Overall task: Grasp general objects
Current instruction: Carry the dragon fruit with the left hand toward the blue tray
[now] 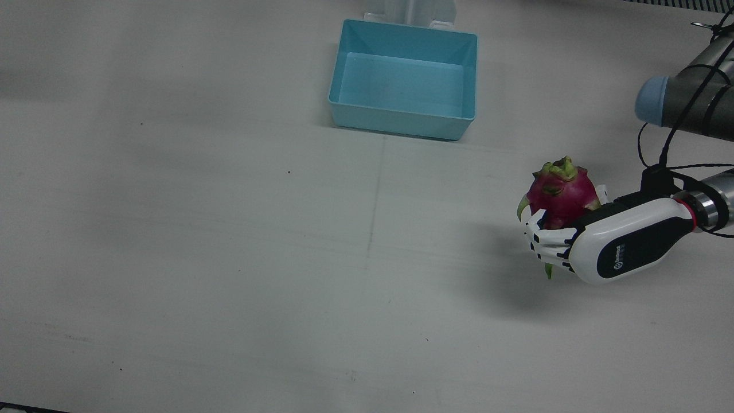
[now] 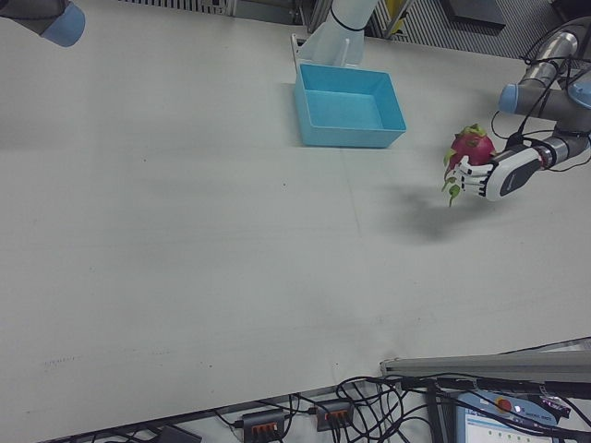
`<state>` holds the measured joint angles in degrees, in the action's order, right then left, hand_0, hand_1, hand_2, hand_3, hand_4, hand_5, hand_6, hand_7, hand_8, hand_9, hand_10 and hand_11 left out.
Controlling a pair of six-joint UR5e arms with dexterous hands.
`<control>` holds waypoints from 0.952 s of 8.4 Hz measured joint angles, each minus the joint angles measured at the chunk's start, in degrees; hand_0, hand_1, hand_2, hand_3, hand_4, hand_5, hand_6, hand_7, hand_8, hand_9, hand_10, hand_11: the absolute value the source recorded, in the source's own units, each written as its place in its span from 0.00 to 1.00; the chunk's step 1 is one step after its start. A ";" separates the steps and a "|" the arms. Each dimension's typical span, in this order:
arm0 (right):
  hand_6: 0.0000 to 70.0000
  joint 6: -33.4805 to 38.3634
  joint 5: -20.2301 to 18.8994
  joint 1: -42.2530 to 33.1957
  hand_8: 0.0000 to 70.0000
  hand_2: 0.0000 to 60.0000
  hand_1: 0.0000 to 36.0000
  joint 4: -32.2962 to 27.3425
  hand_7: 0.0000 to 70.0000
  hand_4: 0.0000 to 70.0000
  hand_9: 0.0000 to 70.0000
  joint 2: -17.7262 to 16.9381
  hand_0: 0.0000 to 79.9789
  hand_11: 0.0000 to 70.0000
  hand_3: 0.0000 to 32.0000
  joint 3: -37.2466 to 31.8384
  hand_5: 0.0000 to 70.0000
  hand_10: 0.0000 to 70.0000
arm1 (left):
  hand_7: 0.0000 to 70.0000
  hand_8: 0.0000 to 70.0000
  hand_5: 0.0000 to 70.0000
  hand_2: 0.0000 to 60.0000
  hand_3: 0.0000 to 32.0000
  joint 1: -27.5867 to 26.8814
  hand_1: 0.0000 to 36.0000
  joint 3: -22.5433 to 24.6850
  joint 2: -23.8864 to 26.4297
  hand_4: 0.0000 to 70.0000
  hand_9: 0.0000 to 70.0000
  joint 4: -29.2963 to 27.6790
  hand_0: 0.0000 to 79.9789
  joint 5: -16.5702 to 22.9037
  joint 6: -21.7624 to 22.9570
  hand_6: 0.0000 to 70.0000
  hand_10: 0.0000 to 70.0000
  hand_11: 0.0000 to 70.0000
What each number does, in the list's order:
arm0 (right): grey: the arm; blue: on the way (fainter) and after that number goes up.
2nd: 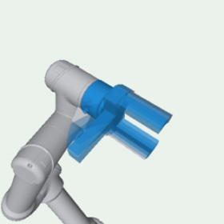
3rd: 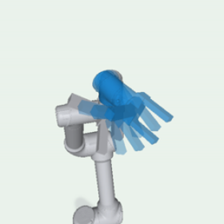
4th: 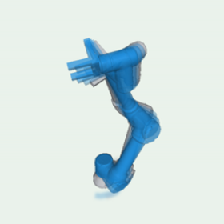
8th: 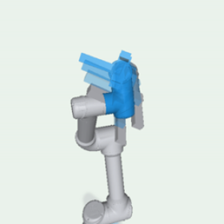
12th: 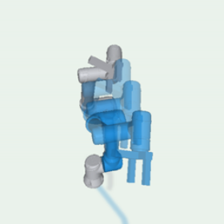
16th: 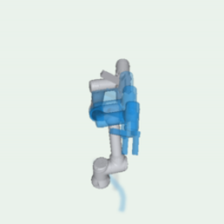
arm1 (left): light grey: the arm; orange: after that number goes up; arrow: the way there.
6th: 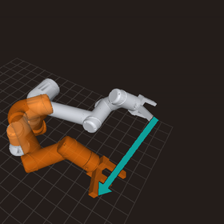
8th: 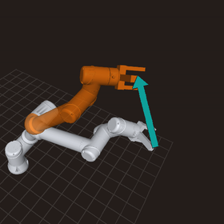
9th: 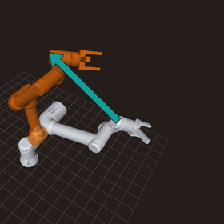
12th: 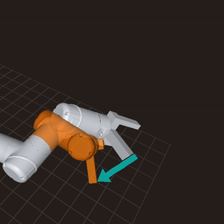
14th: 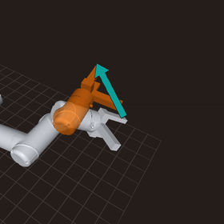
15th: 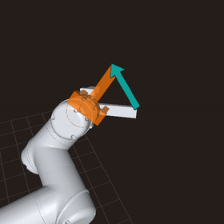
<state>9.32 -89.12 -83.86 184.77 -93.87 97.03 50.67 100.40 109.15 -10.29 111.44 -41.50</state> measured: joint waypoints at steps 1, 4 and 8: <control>0.00 0.00 0.00 0.01 0.00 0.00 0.00 0.03 0.00 0.00 0.00 0.00 0.00 0.00 0.00 0.00 0.00 0.00 | 1.00 1.00 1.00 1.00 0.00 -3.00 0.98 2.78 1.75 1.00 1.00 2.01 1.00 -0.10 0.65 1.00 1.00 1.00; 0.00 0.00 0.00 0.01 0.00 0.00 0.00 0.06 0.00 0.00 0.00 -0.02 0.00 0.00 0.00 0.05 0.00 0.00 | 1.00 1.00 1.00 1.00 0.00 -10.78 0.98 7.67 8.31 1.00 1.00 8.46 1.00 -0.50 1.18 1.00 1.00 1.00; 0.00 0.00 0.00 -0.04 0.00 0.00 0.00 0.09 0.00 0.00 0.00 -0.02 0.00 0.00 0.00 0.13 0.00 0.00 | 1.00 1.00 1.00 1.00 0.00 -18.12 1.00 8.35 11.46 1.00 1.00 8.77 1.00 -0.52 1.16 1.00 1.00 1.00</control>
<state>9.32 -89.12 -83.90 184.86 -93.89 97.16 32.55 108.75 120.61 -1.52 110.92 -40.34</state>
